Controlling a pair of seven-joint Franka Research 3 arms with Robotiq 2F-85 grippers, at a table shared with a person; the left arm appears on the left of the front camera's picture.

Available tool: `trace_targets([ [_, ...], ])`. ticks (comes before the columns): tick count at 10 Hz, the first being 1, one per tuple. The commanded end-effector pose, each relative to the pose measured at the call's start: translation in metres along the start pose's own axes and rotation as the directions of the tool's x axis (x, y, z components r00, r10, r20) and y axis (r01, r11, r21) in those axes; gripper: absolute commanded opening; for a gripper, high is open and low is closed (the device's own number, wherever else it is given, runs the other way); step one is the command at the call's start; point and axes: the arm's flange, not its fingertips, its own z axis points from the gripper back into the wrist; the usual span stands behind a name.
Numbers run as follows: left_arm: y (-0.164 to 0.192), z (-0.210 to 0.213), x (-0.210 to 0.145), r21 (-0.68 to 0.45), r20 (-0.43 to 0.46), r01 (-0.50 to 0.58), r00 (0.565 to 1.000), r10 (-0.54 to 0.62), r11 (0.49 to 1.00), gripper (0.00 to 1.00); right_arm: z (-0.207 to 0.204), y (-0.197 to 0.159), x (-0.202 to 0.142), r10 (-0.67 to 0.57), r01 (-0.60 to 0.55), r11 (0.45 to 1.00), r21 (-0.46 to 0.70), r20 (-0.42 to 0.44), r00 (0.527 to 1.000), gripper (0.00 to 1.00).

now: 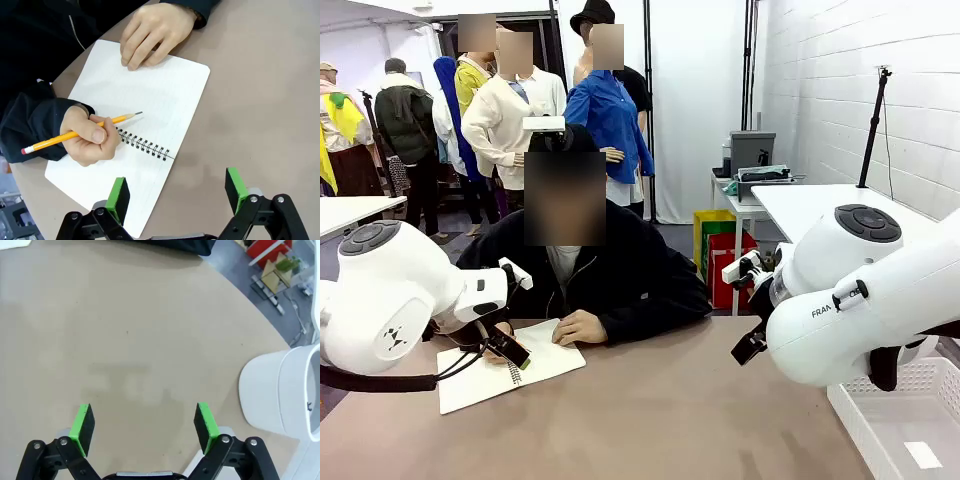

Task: Sort the paper based on its condition.
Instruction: If a person hands you a paper, place it in the Organizing basket , and if it's crumpled, put it in the Trash can.

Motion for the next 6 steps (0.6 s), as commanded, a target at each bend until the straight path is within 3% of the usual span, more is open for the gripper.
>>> trace_targets([
  [1,0.0,0.0,0.0,0.0,0.0,0.0,1.0,0.0,1.0,1.0,0.0,0.0,0.0,0.0,0.0,1.0,0.0,0.0,1.0,1.0],
  [6,0.0,0.0,0.0,0.0,0.0,0.0,1.0,0.0,1.0,1.0,0.0,0.0,0.0,0.0,0.0,1.0,0.0,0.0,1.0,1.0],
])
